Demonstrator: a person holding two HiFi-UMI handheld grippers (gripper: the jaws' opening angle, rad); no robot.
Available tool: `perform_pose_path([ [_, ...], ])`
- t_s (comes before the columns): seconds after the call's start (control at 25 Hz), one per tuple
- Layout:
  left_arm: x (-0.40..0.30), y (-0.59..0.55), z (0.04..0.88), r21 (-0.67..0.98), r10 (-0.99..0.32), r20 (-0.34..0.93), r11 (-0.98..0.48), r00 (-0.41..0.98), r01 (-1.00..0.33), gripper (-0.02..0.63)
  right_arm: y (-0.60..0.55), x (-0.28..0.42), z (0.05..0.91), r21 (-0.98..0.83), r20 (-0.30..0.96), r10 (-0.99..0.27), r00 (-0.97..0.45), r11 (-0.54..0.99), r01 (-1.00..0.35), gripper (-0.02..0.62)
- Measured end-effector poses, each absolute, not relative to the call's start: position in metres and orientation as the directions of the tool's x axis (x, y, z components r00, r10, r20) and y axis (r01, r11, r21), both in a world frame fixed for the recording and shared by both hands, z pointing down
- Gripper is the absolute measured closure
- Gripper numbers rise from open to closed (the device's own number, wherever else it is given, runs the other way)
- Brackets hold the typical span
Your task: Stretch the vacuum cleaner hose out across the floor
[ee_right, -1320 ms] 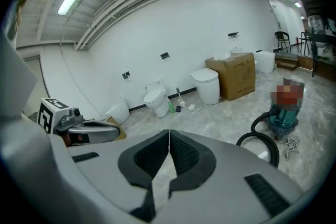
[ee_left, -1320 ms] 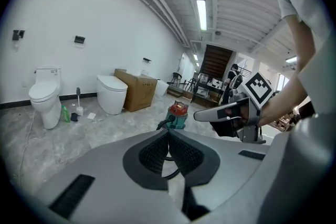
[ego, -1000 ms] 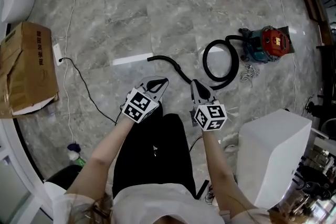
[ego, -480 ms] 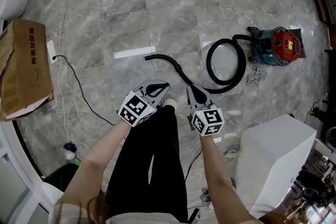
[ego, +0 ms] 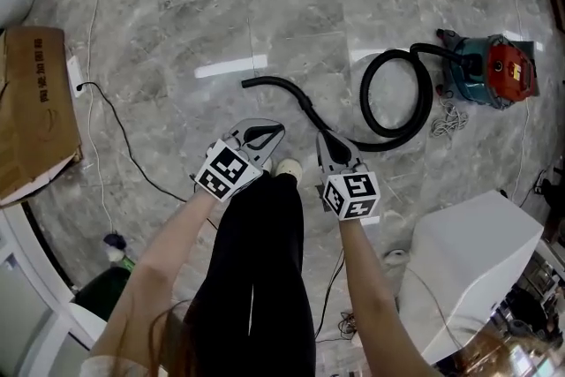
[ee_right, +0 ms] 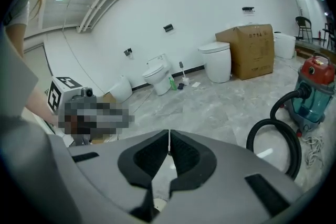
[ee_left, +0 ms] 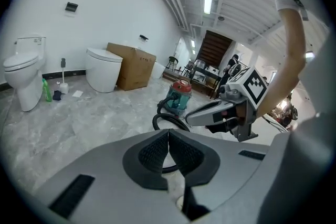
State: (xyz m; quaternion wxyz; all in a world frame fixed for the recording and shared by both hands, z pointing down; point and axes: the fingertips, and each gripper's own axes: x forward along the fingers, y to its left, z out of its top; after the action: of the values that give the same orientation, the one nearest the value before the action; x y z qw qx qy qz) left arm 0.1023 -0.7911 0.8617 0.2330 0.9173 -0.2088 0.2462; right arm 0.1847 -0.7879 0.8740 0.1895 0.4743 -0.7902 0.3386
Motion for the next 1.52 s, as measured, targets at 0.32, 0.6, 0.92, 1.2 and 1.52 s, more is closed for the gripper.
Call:
perform_pose_path([
  [0.32, 0.106, -0.801, 0.962, 0.284, -0.185, 0.640, -0.845, 0.745, -0.454, 0.595, -0.808, 0.196, 0.958, -0.315, 0.698, -0.543, -0.467, 0.353, -0.881, 0.577],
  [0.6, 0.105, -0.822, 1.033, 0.207, -0.184, 0.699, -0.873, 0.691, -0.442, 0.523, -0.810, 0.186, 1.029, -0.327, 0.724, -0.482, -0.493, 0.390, -0.861, 0.519],
  [0.92, 0.103, -0.828, 1.116, 0.131, -0.122, 0.796, -0.921, 0.593, -0.366, 0.323, -0.802, 0.186, 1.120, -0.350, 0.784, -0.383, -0.488, 0.377, -0.857, 0.360],
  [1.2, 0.100, -0.829, 1.185, 0.134, -0.089, 0.831, -0.926, 0.549, -0.354, 0.268, -0.801, 0.181, 1.186, -0.322, 0.813, -0.330, -0.480, 0.433, -0.842, 0.341],
  [1.52, 0.102, -0.836, 1.263, 0.126, -0.083, 0.843, -0.930, 0.532, -0.345, 0.265, -0.796, 0.175, 1.258, -0.254, 0.838, -0.312, -0.449, 0.506, -0.824, 0.341],
])
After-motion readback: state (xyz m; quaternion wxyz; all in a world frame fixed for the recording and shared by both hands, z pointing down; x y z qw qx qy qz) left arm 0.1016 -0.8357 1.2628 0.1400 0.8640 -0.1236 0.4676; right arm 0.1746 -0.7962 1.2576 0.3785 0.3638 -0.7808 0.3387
